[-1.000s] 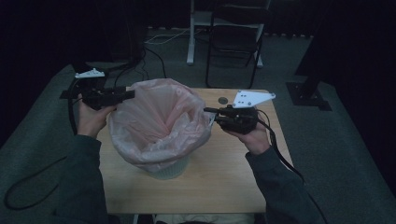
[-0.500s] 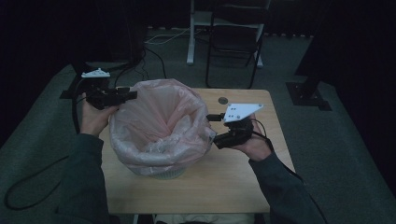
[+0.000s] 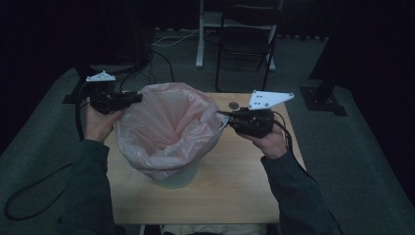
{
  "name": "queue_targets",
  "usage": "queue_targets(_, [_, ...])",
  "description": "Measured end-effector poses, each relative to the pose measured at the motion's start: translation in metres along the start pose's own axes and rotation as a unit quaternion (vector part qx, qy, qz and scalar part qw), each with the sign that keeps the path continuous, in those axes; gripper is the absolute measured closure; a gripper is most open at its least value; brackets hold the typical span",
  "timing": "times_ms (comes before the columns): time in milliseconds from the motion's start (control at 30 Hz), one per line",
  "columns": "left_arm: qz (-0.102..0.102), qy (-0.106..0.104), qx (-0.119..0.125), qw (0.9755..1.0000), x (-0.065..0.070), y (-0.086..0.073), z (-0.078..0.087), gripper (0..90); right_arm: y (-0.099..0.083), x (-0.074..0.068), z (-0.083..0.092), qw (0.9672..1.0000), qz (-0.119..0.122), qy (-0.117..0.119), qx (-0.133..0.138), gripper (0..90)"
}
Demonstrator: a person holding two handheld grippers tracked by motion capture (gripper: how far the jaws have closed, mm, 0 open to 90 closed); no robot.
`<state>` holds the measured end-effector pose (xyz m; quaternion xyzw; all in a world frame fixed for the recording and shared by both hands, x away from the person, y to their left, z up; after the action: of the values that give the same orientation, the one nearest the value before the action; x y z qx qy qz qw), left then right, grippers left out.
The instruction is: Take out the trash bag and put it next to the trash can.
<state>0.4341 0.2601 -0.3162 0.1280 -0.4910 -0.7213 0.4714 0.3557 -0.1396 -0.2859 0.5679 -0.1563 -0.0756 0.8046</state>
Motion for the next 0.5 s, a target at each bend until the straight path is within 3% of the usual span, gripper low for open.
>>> queue_targets(100, [-0.001, 0.006, 0.005, 1.0000, 0.000, 0.000, 0.000, 72.4, -0.001, 0.000, -0.009, 0.9997, -0.002, 0.004, -0.023, 83.8])
queue_targets(233, [-0.003, 0.009, 0.010, 0.9999, 0.001, 0.001, 0.000, 86.8, -0.005, 0.006, -0.025, 0.9984, -0.013, 0.010, -0.054, 82.1])
queue_targets(500, [-0.025, 0.007, 0.021, 0.9994, 0.011, 0.007, 0.015, 89.0, 0.014, 0.013, -0.027, 0.9991, -0.025, 0.005, -0.035, 84.6])
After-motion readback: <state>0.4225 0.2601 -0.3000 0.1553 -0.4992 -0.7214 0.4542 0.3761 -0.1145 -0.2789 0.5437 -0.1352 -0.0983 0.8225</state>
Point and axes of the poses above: each handheld gripper's, and its own axes: z roughly backward along the jaws, y roughly out of its top, x roughly to its right, the point moved 2 cm from there along -z, roughly forward along the jaws, and after that the axes turned 8 degrees about z, right-handed, at the moved point
